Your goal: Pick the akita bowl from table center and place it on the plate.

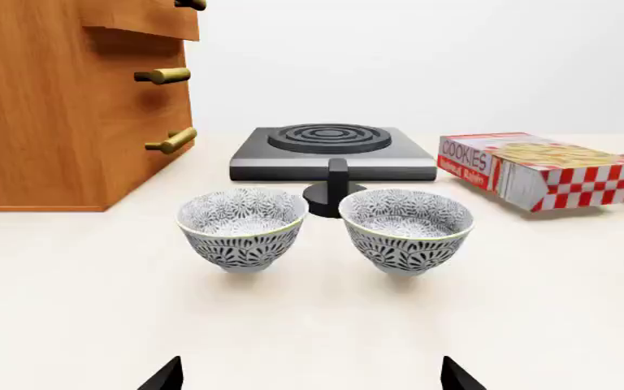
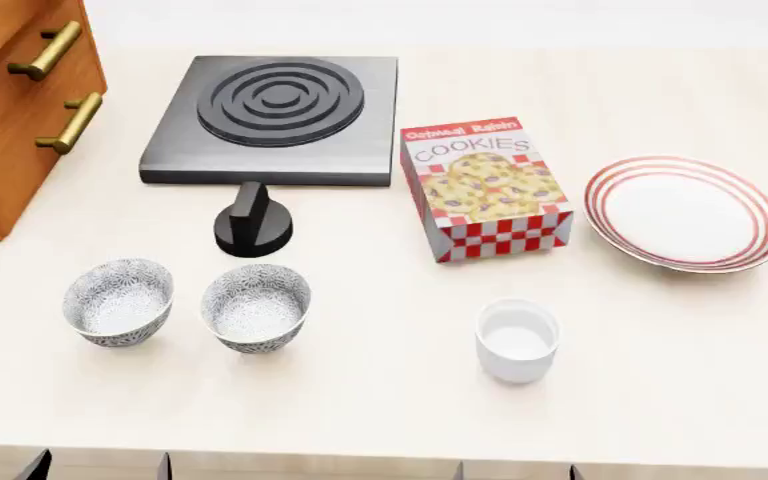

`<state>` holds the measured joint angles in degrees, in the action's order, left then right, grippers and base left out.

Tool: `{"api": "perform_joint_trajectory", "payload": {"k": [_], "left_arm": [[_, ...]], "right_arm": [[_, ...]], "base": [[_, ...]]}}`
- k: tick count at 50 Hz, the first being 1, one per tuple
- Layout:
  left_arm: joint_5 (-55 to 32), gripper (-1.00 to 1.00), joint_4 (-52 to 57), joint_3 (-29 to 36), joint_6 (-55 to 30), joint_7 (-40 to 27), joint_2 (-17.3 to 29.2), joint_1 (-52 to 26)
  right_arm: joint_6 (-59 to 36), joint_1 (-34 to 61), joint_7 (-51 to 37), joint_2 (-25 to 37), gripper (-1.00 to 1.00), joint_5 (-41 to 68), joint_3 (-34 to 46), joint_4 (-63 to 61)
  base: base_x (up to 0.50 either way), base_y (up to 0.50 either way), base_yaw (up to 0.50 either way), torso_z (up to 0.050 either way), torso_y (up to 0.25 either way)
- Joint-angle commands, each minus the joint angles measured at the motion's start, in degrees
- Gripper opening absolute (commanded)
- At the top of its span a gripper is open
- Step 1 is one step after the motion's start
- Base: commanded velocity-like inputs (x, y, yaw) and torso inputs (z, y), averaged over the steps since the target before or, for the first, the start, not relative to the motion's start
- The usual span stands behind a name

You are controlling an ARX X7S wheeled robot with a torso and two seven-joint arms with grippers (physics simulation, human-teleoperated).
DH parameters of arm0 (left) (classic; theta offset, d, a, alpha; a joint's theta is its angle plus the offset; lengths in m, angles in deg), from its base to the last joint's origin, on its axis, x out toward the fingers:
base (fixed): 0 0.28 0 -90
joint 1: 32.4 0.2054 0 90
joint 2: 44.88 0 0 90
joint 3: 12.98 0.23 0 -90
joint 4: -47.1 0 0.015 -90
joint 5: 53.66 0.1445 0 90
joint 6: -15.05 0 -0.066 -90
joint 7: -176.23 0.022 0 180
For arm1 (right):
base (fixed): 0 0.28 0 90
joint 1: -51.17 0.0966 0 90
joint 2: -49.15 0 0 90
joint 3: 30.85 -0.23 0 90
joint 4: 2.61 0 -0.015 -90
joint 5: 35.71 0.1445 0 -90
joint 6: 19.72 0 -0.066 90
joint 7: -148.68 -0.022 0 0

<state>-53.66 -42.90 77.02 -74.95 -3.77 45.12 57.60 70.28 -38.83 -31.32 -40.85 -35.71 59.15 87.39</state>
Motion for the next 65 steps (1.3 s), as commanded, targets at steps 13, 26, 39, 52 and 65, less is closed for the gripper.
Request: {"api": "perform_joint_trajectory", "payload": {"k": [13,26,39,52,65], "left_arm": [[-2.47,1.0,2.27,3.34,-0.25,-2.24,3.36,0.37],[-4.57,1.0,11.25,2.91,-12.1,-4.66,4.77,-4.16],[-5.18,1.0,13.95,2.27,-12.13,-6.76,6.16,-3.26],[-6.36,1.0,12.68,2.36,-11.0,-7.52,6.95,-3.3],[-7.41,1.0,11.27,2.49,-10.56,-8.49,7.27,-3.19]], "right_arm": [[-3.3,0.42,-1.93,3.75,1.0,0.88,3.16,-2.62],[-4.34,-2.89,-6.31,5.49,1.0,1.69,-0.23,-15.43],[-7.35,-1.85,-7.51,7.1,1.0,1.75,0.16,-17.85],[-4.08,-3.6,-8.44,7.07,1.0,3.23,0.76,-15.95],[-3.23,-3.31,-9.0,8.11,1.0,4.08,0.86,-15.9]], "base": [[0.0,0.0,0.0,0.0,0.0],[0.08,0.0,0.0,0.0,0.0],[0.5,0.0,0.0,0.0,0.0],[0.5,0.0,0.0,0.0,0.0],[0.12,0.0,0.0,0.0,0.0]]}}
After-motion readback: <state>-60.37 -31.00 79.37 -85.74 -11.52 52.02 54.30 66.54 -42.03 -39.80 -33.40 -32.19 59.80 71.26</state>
